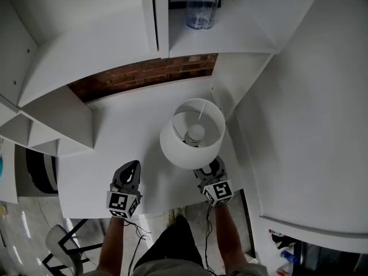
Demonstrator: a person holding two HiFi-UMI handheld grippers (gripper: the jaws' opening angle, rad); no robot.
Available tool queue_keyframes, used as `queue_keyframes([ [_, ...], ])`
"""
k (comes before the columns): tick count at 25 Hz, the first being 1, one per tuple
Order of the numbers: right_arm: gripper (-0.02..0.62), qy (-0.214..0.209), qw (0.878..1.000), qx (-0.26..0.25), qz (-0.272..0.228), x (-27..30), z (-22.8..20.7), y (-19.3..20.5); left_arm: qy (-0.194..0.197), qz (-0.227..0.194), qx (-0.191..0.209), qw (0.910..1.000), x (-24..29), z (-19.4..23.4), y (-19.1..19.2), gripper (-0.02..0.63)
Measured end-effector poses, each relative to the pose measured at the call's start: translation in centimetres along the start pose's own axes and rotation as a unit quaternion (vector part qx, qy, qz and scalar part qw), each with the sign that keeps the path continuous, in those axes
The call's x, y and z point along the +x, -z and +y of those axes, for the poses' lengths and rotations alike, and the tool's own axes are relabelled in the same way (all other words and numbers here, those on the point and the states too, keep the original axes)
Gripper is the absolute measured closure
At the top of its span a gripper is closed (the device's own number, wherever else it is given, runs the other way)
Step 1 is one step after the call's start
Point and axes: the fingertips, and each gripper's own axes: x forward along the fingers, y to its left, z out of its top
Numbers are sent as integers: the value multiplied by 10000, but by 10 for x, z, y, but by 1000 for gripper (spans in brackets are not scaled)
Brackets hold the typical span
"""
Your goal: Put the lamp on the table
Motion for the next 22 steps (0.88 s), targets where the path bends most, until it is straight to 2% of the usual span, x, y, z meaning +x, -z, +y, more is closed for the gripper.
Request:
queue_keyframes([
  [14,434,428,9984,-116,350,-40,4,-7,174,-119,112,9997,-21,-12,-16,603],
  [22,460,625,9970,-162,417,-67,14,-19,256,-176,121,9994,-34,-19,-32,603],
])
